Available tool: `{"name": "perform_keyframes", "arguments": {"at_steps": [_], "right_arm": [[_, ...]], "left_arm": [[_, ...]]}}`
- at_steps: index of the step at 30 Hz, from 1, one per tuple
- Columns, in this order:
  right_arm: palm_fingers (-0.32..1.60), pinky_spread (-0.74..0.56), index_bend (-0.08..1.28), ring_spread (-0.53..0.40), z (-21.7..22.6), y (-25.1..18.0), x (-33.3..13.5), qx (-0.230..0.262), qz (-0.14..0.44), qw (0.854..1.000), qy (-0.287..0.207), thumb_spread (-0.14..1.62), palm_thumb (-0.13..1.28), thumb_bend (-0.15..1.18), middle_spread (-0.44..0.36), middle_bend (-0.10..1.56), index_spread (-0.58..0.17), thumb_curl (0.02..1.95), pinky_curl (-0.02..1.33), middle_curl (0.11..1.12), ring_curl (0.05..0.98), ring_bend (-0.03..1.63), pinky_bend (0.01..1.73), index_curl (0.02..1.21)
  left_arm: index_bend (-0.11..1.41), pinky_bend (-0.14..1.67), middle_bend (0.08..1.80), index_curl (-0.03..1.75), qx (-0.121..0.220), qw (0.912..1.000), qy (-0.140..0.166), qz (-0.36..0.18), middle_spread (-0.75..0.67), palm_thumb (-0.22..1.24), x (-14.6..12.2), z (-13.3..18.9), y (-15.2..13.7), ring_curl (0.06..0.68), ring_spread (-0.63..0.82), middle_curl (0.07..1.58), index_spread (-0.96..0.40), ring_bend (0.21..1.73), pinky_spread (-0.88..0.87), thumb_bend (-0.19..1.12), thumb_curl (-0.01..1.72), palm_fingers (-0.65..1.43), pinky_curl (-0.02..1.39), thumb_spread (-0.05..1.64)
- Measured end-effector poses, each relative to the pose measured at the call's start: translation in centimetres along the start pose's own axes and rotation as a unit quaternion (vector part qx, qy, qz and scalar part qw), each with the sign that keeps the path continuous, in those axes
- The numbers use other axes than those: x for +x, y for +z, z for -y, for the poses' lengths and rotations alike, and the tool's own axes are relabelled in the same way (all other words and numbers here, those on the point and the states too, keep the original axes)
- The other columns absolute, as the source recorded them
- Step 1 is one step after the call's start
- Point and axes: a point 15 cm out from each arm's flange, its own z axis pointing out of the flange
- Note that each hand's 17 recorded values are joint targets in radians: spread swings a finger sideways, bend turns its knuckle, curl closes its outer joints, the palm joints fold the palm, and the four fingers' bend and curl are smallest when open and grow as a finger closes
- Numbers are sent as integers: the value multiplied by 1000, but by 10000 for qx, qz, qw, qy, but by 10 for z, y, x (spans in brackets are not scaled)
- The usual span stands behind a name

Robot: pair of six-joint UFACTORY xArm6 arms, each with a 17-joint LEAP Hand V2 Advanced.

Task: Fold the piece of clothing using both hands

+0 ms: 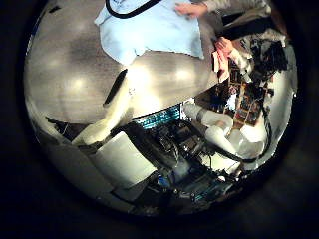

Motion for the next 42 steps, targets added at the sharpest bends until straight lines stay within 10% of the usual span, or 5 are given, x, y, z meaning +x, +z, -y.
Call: {"name": "perform_keyframes", "arguments": {"at_steps": [11,42], "right_arm": [[382,277,183,-18,-1,5,-2,-59,54,10000,-11,1262,593,-15,-98,293,-417,367,3,378,133,644,702,358],[431,276,185,-34,-41,2,35,-190,203,9943,1032,1266,591,-14,-98,303,-413,364,0,380,150,642,649,355]], "left_arm": [[184,246,201,449,-185,9998,-32,19,91,467,-4,-5,17,150,241,427,-109,607,209,-20,352,357,339,1146],[181,441,212,299,-93,9925,1192,255,299,143,35,87,182,201,427,361,32,728,378,-30,322,37,377,859]]}}
